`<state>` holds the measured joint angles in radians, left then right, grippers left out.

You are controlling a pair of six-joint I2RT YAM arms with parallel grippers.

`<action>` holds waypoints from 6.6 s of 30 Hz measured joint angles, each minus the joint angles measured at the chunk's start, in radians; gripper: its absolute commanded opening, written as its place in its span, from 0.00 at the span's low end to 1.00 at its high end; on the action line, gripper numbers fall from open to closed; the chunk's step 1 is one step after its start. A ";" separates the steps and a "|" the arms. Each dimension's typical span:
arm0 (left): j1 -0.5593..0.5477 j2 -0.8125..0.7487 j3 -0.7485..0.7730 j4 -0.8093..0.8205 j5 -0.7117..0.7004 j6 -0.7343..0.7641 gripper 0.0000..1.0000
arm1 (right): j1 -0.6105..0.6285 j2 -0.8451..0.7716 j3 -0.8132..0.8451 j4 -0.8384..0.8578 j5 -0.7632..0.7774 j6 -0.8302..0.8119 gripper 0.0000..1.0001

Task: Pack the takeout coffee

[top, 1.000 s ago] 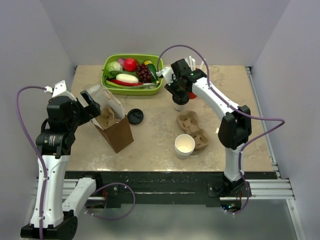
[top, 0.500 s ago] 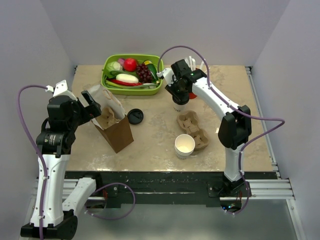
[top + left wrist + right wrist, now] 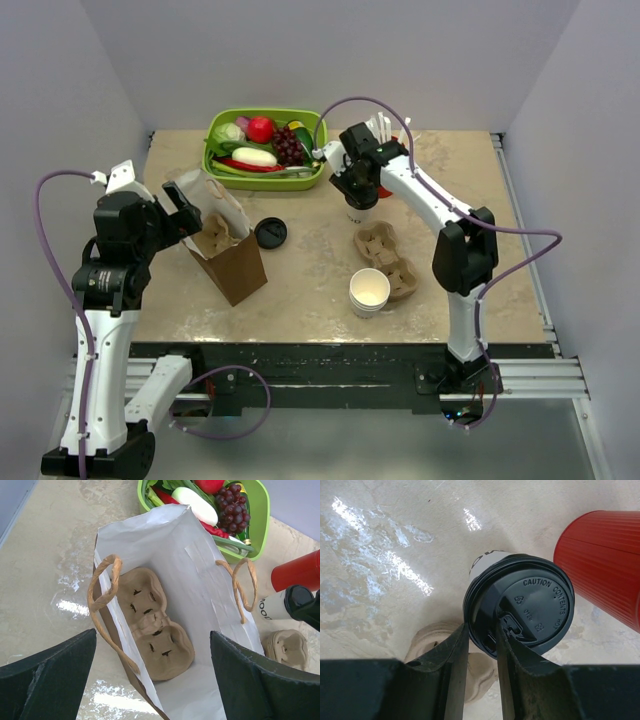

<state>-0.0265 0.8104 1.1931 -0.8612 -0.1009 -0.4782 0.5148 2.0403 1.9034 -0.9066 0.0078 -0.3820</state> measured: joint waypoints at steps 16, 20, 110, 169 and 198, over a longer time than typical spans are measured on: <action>0.000 -0.006 0.000 0.000 0.000 0.000 1.00 | 0.000 0.008 0.004 0.009 0.021 0.009 0.00; 0.000 -0.007 0.000 0.000 0.000 0.000 1.00 | 0.000 0.008 0.004 0.010 0.026 0.011 0.00; 0.000 -0.010 0.032 0.000 0.001 0.000 1.00 | 0.011 -0.037 0.005 0.251 0.122 0.304 0.59; 0.000 0.027 0.032 0.015 0.001 0.000 1.00 | -0.135 0.045 -0.037 0.277 -0.296 0.425 0.00; 0.000 0.016 0.032 0.014 0.000 0.000 1.00 | -0.092 -0.014 -0.108 0.348 -0.219 0.449 0.43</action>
<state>-0.0265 0.8261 1.2251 -0.8474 -0.1009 -0.4782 0.4229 2.0258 1.7958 -0.5591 -0.2111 0.0673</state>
